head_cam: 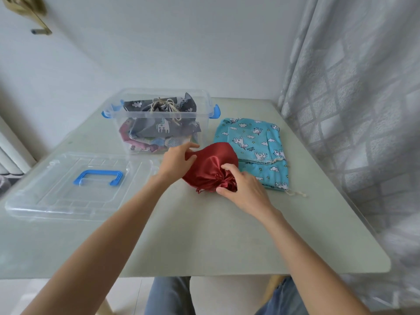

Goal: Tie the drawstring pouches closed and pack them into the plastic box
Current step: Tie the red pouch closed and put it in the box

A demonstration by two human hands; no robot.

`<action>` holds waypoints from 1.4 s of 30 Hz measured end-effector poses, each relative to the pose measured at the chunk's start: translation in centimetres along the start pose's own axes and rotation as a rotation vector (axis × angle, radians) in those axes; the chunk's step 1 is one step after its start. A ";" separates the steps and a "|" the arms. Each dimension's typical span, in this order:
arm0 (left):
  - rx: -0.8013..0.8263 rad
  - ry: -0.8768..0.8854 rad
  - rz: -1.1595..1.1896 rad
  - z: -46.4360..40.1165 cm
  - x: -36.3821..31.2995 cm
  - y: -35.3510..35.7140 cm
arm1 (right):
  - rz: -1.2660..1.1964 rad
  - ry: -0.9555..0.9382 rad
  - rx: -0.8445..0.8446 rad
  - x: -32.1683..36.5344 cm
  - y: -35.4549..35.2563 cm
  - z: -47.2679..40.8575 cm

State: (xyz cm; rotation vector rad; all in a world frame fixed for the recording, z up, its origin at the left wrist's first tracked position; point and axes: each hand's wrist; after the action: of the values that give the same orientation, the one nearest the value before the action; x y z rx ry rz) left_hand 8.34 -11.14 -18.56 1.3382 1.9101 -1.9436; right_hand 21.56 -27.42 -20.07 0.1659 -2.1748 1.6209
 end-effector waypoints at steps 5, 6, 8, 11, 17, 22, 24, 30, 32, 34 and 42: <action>-0.058 0.108 0.131 1.2 -0.2 -3.1 | -0.323 -0.111 -0.075 0.7 -2.9 -1.2; -0.080 0.123 0.175 1.0 -0.3 -4.3 | -0.368 -0.156 -0.075 1.1 -4.2 -2.1; -0.132 0.151 0.276 0.3 -0.5 -6.6 | -0.430 -0.225 -0.078 2.4 -7.0 -4.3; -0.235 0.176 0.356 -1.8 -0.2 -10.3 | -0.507 -0.314 -0.111 4.6 -10.2 -9.6; -0.433 0.201 0.396 -6.8 1.6 -15.0 | -0.498 -0.484 -0.237 8.7 -11.4 -20.6; -0.554 0.236 0.366 -10.7 2.9 -18.0 | -0.449 -0.601 -0.357 11.3 -10.8 -27.4; -0.559 0.248 0.358 -11.8 3.2 -18.4 | -0.444 -0.617 -0.398 11.6 -10.8 -29.1; -0.515 0.254 0.384 -14.0 2.7 -18.6 | -0.478 -0.568 -0.425 11.5 -11.8 -31.8; -0.503 0.247 0.398 -14.4 2.2 -18.7 | -0.505 -0.539 -0.434 11.2 -12.3 -32.2; -0.481 0.226 0.400 -14.5 1.9 -18.6 | -0.520 -0.527 -0.432 10.9 -12.7 -31.9; -0.387 0.082 0.258 -12.8 3.4 -17.0 | -0.510 -0.400 -0.131 8.1 -10.5 -28.6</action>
State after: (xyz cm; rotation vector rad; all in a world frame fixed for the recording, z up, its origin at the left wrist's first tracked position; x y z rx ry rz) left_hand 2.08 4.83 -5.53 1.4710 1.9075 -1.3380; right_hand 25.25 -2.64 -0.92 0.9900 -2.2531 1.2245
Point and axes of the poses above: each hand's wrist, its own z-axis away from the middle knuckle, its own y-axis out of the palm, x = y × z, and after that the axes turned 8 degrees about -y, right-handed
